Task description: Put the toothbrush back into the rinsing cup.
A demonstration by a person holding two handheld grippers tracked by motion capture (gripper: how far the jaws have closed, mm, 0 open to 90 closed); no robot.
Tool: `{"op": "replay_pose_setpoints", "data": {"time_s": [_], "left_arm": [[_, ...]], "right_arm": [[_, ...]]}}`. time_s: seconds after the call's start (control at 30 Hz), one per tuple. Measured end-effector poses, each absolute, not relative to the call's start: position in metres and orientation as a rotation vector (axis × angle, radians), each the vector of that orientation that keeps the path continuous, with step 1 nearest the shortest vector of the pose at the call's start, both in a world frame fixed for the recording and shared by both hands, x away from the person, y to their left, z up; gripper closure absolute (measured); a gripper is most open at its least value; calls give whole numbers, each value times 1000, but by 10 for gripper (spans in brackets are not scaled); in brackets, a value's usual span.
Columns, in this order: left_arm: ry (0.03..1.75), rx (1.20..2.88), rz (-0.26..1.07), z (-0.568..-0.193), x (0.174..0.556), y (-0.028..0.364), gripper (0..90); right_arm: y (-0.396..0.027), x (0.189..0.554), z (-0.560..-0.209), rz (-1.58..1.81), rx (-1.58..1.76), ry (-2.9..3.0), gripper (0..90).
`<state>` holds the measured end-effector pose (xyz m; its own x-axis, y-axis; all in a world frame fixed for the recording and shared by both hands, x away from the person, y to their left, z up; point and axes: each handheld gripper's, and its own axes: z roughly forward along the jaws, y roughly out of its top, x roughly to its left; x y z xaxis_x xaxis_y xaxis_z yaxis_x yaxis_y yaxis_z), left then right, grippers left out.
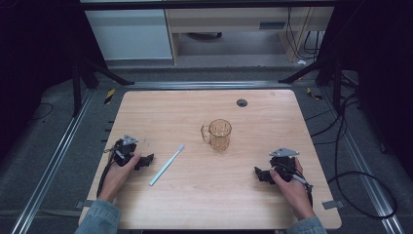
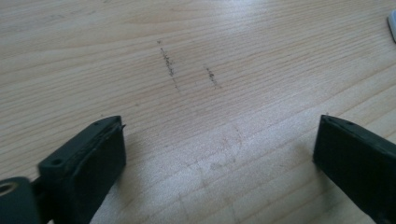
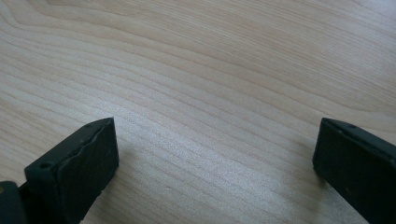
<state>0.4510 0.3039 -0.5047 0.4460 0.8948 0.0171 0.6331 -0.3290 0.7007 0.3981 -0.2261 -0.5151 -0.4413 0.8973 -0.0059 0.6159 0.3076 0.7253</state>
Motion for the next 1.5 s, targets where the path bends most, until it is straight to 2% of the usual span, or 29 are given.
{"op": "replay_pose_setpoints", "data": {"time_s": [0.3, 0.37, 0.43, 0.57, 0.73, 0.87, 1.07, 1.33, 1.5], "left_arm": [[1230, 2166, 568, -465, 448, 284, 63], [1214, 2189, 478, -454, 450, 274, 67], [1215, 2214, 442, -447, 451, 266, 78], [1201, 2279, 472, -427, 451, 247, 93], [1101, 2443, 524, -406, 452, 222, 95], [1107, 2519, 472, -403, 455, 216, 150], [1107, 2574, 460, -402, 449, 207, 149], [1101, 2602, 442, -408, 442, 186, 170], [1118, 2568, 417, -412, 448, 184, 218]], "right_arm": [[-226, 398, -515, 927, 1348, 2170, 6], [-226, 398, -515, 927, 1349, 2169, 6], [-226, 398, -515, 926, 1347, 2169, 6], [-226, 398, -515, 927, 1352, 2167, 6], [-226, 395, -515, 915, 1370, 2148, 7], [-226, 395, -515, 917, 1370, 2149, 6], [-226, 395, -515, 916, 1370, 2146, 6], [-227, 392, -515, 918, 1370, 2149, 6], [-227, 392, -515, 918, 1369, 2149, 6]]}}
